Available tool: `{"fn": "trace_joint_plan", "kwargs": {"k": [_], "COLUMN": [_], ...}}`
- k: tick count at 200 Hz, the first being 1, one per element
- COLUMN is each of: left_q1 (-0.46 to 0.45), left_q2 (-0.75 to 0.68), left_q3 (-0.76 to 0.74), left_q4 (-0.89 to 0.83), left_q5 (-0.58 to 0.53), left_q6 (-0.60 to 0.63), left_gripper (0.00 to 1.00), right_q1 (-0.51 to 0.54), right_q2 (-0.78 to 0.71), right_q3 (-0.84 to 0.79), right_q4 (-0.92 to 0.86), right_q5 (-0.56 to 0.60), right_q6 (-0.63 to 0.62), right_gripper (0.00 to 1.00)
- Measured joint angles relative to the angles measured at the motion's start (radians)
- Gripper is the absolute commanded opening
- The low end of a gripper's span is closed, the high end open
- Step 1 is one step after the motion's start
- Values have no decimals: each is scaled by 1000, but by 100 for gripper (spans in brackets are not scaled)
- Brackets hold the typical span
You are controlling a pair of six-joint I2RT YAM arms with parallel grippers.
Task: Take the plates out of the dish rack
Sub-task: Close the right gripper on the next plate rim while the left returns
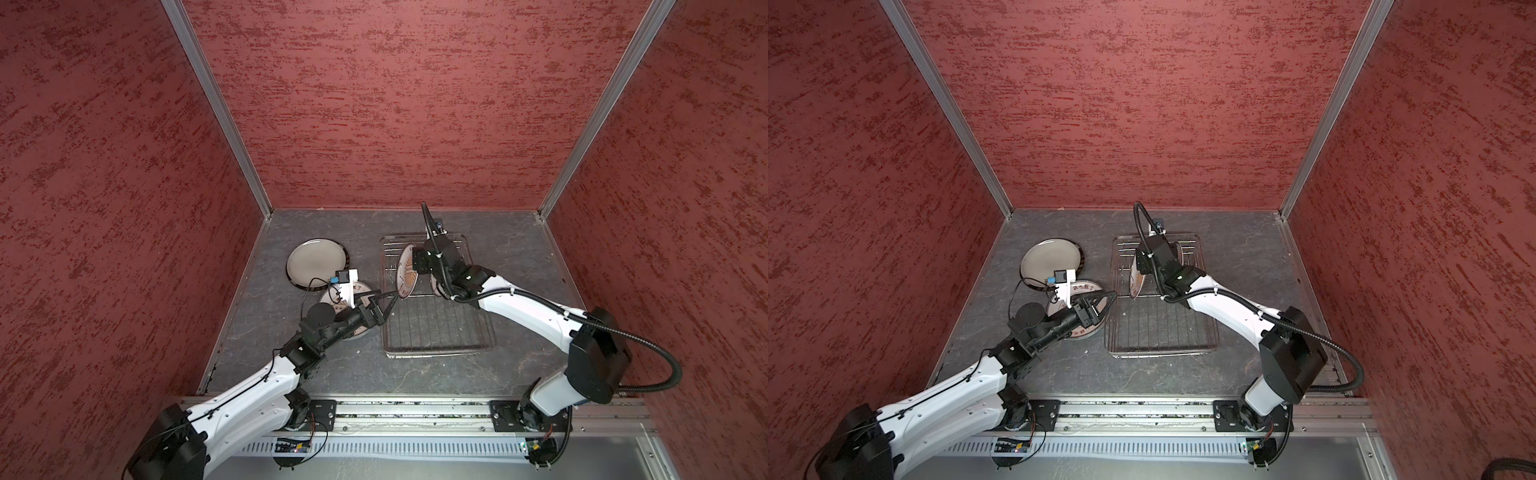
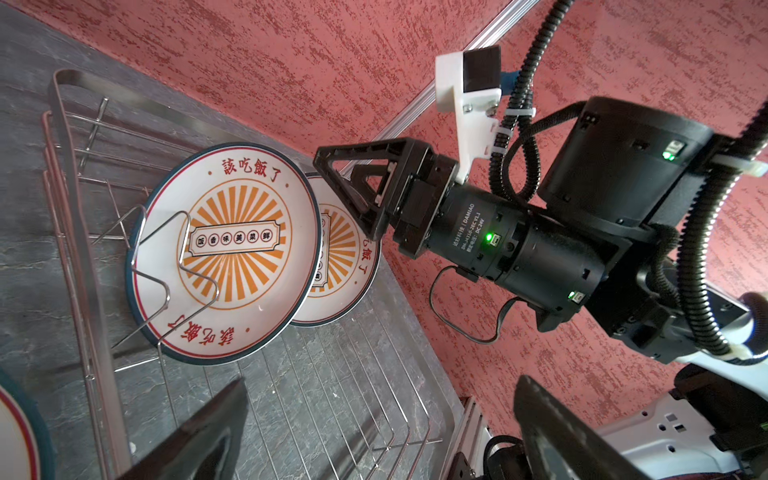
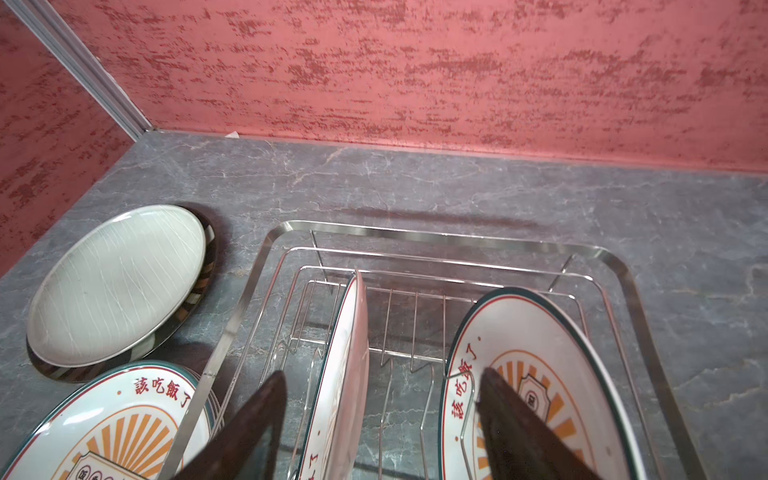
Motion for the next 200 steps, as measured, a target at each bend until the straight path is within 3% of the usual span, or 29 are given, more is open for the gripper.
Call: {"fn": "trace_joint_plan", "kwargs": {"k": [69,123,200], "left_q1": [-7,-10,-17], "left_q2": [4,-14,-15], "left_q3": [-30,-40,-45], "left_q4": [41,43,43], "left_q5": [-62,-98,-122], "left_q6": [5,6,6], "left_gripper": [99,99,100], "right_q1": [30,49,85], "right_q2": [99,170,231], "right_q3": [90,129,216], "right_q4": [-75,-127,-187], "right_q5": [58,116,224], "right_q6": [24,44,49], "right_gripper": [49,26,12]}}
